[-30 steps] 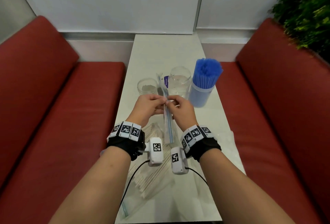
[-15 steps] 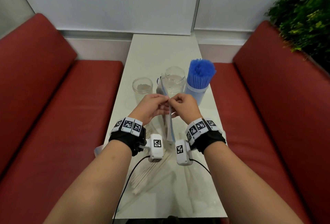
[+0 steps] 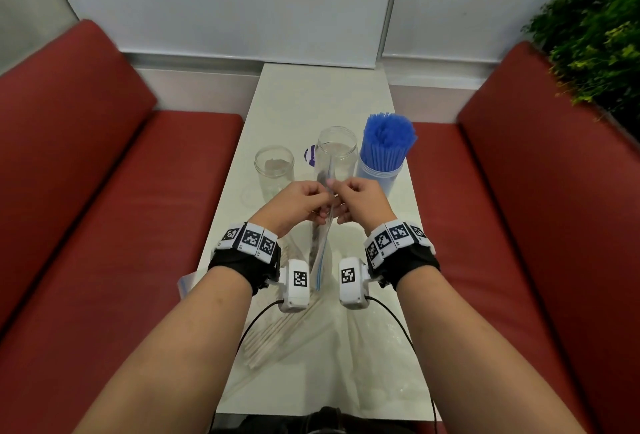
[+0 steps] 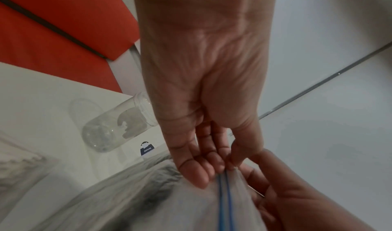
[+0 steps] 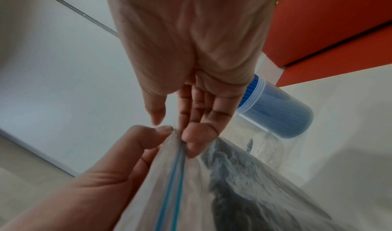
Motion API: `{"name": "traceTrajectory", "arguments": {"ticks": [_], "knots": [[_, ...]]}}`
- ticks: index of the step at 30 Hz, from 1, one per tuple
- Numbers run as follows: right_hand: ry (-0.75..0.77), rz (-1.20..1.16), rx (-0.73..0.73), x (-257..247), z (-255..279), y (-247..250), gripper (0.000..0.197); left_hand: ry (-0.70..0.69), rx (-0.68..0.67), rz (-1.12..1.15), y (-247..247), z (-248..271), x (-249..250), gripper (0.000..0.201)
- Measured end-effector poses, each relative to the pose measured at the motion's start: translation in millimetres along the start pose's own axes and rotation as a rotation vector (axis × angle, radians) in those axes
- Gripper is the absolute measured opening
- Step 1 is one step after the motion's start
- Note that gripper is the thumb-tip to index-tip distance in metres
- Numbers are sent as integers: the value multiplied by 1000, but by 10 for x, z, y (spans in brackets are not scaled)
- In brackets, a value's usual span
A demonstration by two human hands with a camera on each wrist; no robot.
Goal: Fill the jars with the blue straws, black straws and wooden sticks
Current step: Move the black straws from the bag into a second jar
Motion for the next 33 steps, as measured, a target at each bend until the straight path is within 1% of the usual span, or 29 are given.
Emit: {"name": "traceTrajectory", "arguments": {"ticks": [4,8,10,13,16,19,22,25,28,31,33], "knots": [[1,-54,-31,21,7,39,13,19,-26,12,-28,-7,-16,13],[-17,-122,-40,51,18,75,11,28,-56,34,-68,-8,-43,15],[-26,-180,-48,70,31,78,10,31,-55,61,-76,-12,-69,20],[-35,-245,-64,90,49,66,12,38,-43,84,-73,-16,-99,29],[-58,-293,-100,107,72,53,25,23,-14,87,-49,-7,-66,27],[-62,-182,-131,110,97,39,32,-1,30,92,-32,-5,-12,27],[-61,-140,-127,102,85,41,27,-8,56,46,-30,-30,7,27],[-92,-116,-103,88,81,71,21,-1,72,-13,-38,-52,-10,32],[-90,-79,-67,45,92,77,17,-33,89,-63,-51,-58,26,24],[-84,-67,-19,24,92,89,25,-49,70,-75,-70,-55,60,21],[-69,-53,-32,24,102,92,27,-42,61,-58,-59,-38,58,20]]}}
Point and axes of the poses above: each hand's wrist, its own z-axis away from the middle knuckle, its own y-axis out of the back of the hand, x = y × z, the point moved 7 cm from there along -z, towards the middle knuckle, and after that the axes turned 1 degree about x, right-handed, at the moved point
